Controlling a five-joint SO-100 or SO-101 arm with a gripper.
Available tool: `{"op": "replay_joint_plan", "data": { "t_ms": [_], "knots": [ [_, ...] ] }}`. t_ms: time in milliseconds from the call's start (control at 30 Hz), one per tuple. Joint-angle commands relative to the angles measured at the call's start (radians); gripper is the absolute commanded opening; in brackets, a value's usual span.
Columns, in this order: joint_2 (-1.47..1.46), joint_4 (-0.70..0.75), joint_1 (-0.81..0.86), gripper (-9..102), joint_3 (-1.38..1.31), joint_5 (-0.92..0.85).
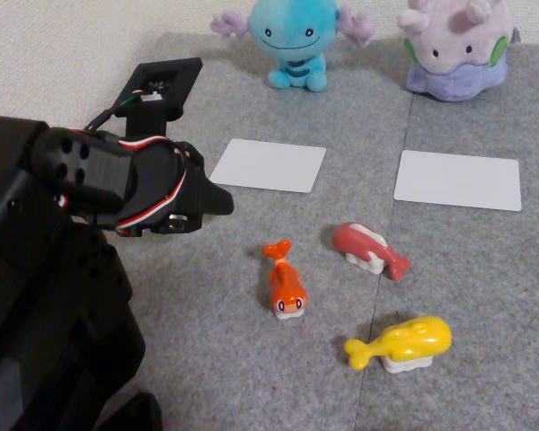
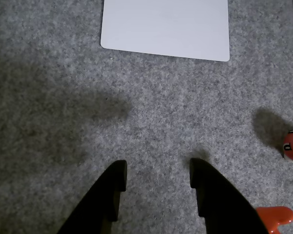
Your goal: Wooper wants to eat egg sudhi, and Goomy wants to eat shrimp sushi
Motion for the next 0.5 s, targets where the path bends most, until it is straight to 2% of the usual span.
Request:
{"op": "replay_joint_plan", "data": {
  "t_ms": [0, 467],
  "knots": [
    [0.008, -0.015, 0.011, 16, 0.008, -0.009],
    [0.008, -0.015, 0.002, 16, 0.008, -0.012]
  ]
}}
